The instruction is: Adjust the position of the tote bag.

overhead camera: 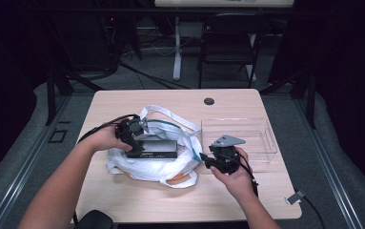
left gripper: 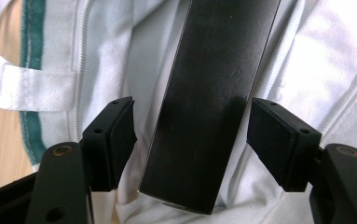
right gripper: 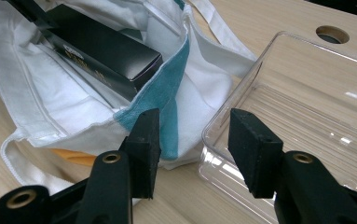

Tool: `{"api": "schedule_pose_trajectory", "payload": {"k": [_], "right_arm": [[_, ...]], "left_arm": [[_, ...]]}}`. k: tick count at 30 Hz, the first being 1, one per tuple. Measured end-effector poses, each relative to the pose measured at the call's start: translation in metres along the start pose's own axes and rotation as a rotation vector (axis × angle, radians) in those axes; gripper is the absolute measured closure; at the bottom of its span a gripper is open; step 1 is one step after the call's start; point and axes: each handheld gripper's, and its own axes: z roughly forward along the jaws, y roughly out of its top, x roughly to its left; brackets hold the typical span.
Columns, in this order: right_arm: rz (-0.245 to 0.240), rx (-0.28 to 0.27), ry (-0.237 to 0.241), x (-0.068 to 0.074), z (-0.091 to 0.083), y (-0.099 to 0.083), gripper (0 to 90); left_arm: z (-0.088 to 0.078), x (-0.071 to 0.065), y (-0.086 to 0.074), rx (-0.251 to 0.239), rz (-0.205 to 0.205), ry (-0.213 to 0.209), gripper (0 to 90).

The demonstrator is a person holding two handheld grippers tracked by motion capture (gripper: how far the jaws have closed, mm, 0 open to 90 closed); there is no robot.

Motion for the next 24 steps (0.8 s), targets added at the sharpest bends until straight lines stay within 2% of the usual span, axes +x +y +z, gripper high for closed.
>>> {"api": "schedule_pose_trajectory", "payload": {"k": [7,11,19,24], "right_arm": [[0.008,-0.002,0.002,-0.001,-0.001,-0.001,53.7],[0.007,0.001,0.0,-0.001,-0.001,-0.002,53.6],[0.008,-0.002,-0.002,-0.001,-0.002,-0.002,53.6],[0.009,-0.003,-0.003,-0.001,-0.002,-0.002,53.6]], "left_arm": [[0.007,0.002,0.002,0.016,0.002,-0.027,32.2],[0.012,0.002,0.002,0.029,0.002,-0.024,31.8],[0.02,0.003,0.002,0.051,0.016,-0.042,30.3],[0.03,0.003,-0.002,0.052,0.005,-0.061,30.9]]}}
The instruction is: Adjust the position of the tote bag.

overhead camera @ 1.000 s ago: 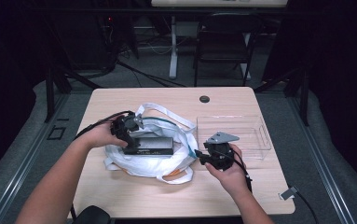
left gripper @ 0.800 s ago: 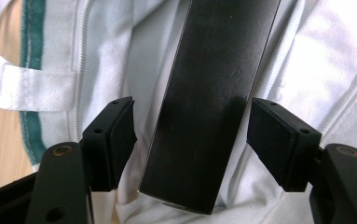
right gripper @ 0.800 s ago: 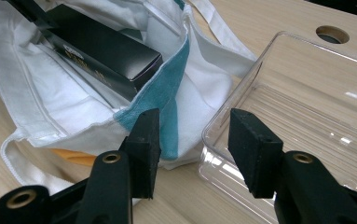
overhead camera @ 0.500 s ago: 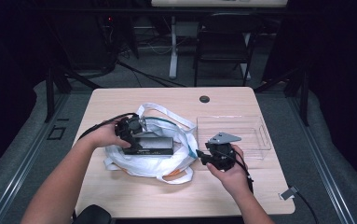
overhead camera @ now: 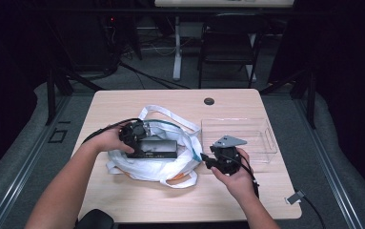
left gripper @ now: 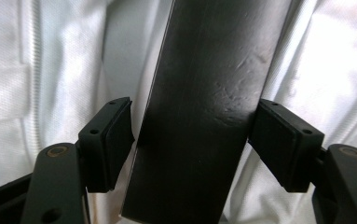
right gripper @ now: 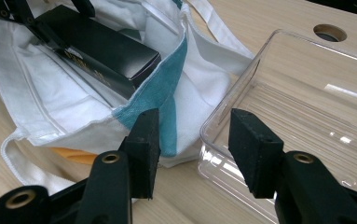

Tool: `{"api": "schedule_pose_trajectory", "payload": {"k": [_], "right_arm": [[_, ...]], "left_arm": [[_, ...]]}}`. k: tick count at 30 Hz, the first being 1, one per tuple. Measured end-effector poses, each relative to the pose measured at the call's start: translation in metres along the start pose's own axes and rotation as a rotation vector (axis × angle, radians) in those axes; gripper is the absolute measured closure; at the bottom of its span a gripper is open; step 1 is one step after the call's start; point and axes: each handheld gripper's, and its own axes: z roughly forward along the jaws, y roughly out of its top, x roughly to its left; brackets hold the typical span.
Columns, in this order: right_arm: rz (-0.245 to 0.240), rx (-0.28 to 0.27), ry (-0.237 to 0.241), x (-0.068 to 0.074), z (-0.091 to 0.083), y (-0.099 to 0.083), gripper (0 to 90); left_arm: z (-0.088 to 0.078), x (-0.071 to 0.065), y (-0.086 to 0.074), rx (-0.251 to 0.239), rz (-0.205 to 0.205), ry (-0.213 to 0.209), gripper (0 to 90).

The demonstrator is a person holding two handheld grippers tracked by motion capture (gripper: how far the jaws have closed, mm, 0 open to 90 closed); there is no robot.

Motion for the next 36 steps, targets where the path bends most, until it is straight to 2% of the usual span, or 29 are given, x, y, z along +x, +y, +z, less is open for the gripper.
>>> {"api": "schedule_pose_trajectory", "payload": {"k": [8,13,17,26,31,36], "right_arm": [[-0.002,0.004,0.003,0.001,0.001,0.0,53.6],[-0.003,0.004,0.002,0.001,0.001,-0.001,53.6],[-0.002,0.005,0.002,0.0,0.001,-0.001,53.6],[-0.005,0.004,0.0,0.0,0.002,-0.001,53.6],[-0.001,0.0,-0.003,0.001,0.003,-0.001,53.6],[-0.002,0.002,-0.001,0.001,0.003,-0.002,53.6]], "left_arm": [[0.012,0.002,-0.002,0.03,0.013,-0.005,31.3],[0.012,0.0,-0.001,0.03,0.029,-0.002,33.7],[0.013,-0.001,-0.002,0.027,0.05,0.016,34.8],[0.01,-0.003,-0.003,0.024,0.074,0.014,37.8],[0.008,-0.005,-0.004,0.025,0.109,0.031,39.9],[0.006,-0.007,-0.005,0.019,0.125,0.027,41.2]]}}
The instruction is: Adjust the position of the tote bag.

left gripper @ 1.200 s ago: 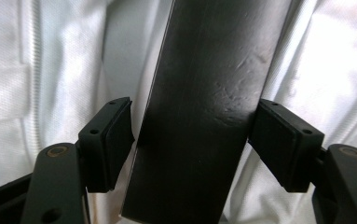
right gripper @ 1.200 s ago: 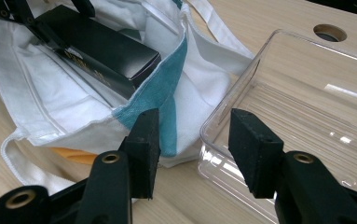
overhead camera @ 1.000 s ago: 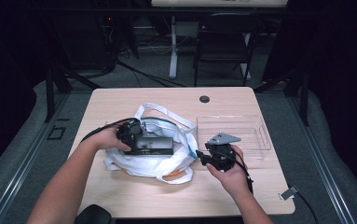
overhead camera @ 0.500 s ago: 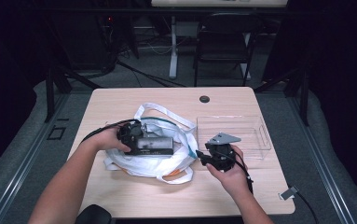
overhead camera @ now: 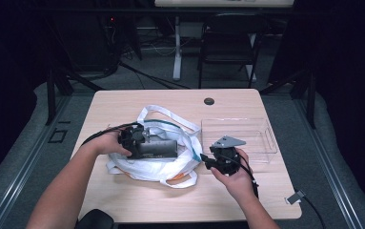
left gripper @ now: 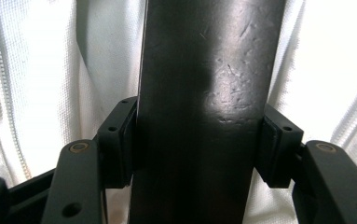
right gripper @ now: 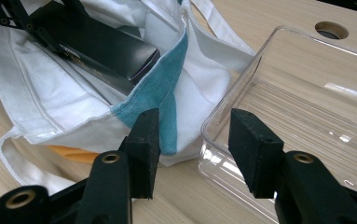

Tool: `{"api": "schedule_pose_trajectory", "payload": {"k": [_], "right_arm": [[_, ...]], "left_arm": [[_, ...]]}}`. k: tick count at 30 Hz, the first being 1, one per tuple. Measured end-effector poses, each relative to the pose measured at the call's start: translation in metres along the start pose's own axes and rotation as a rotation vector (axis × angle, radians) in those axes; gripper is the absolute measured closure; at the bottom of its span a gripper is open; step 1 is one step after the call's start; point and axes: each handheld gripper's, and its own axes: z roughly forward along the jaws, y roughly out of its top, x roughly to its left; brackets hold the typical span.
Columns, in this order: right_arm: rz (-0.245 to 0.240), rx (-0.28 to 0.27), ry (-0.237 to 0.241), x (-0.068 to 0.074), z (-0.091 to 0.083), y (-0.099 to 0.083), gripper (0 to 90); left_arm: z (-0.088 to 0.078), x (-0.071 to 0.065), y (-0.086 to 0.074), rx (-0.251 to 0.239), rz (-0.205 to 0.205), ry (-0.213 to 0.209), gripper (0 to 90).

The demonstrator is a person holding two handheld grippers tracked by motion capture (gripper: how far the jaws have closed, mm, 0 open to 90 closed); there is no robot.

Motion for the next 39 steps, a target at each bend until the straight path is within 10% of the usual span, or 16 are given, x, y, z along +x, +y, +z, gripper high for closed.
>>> {"api": "schedule_pose_trajectory", "payload": {"k": [39], "right_arm": [[-0.074,-0.021,0.005,-0.005,-0.001,0.004,47.5]], "left_arm": [[-0.052,-0.009,-0.019,-0.119,-0.029,0.037,43.5]]}}
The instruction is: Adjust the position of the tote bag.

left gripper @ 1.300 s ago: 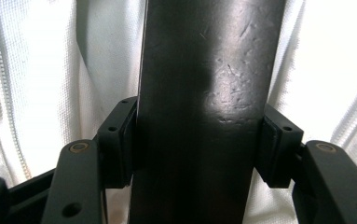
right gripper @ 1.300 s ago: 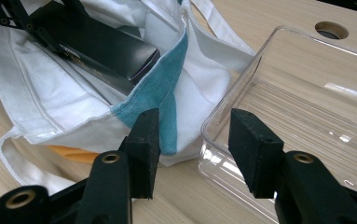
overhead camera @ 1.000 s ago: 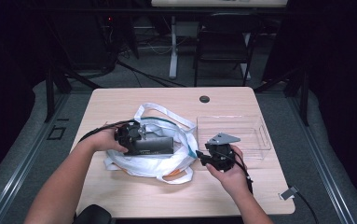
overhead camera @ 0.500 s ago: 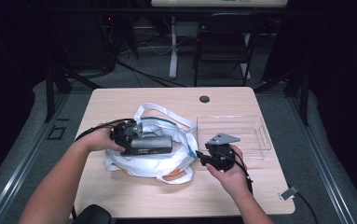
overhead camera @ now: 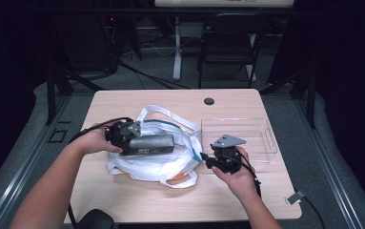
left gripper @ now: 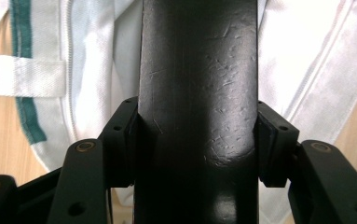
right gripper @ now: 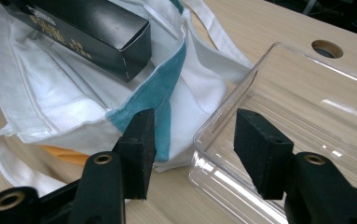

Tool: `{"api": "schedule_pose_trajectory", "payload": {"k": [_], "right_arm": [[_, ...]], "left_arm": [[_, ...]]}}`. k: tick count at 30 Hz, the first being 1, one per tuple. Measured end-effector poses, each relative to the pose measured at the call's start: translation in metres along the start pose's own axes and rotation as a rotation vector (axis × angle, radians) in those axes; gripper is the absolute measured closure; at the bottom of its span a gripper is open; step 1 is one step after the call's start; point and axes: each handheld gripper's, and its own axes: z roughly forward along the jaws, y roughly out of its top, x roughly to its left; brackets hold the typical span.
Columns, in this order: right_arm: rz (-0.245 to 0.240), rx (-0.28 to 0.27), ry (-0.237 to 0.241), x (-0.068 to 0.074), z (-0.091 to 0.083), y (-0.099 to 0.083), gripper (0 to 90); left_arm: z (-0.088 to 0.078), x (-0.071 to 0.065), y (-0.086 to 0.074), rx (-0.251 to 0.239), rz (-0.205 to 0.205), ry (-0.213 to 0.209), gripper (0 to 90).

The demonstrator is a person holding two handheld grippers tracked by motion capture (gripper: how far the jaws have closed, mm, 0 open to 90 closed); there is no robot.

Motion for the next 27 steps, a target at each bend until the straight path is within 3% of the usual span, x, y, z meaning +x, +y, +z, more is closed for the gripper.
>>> {"api": "schedule_pose_trajectory", "payload": {"k": [4,17,24,27], "right_arm": [[0.007,0.01,0.028,-0.001,0.0,0.002,46.6],[-0.052,0.019,0.047,-0.004,-0.002,0.011,40.0],[-0.124,0.021,0.055,-0.008,-0.009,0.021,39.3],[-0.128,0.014,0.072,-0.011,-0.013,0.03,40.0]], "left_arm": [[-0.006,-0.001,0.0,-0.007,0.0,0.006,43.5],[-0.024,-0.008,0.005,-0.041,0.01,0.019,43.5],[-0.034,-0.009,0.007,-0.065,0.004,0.027,43.4],[-0.039,-0.009,0.007,-0.08,0.0,0.027,43.4]]}}
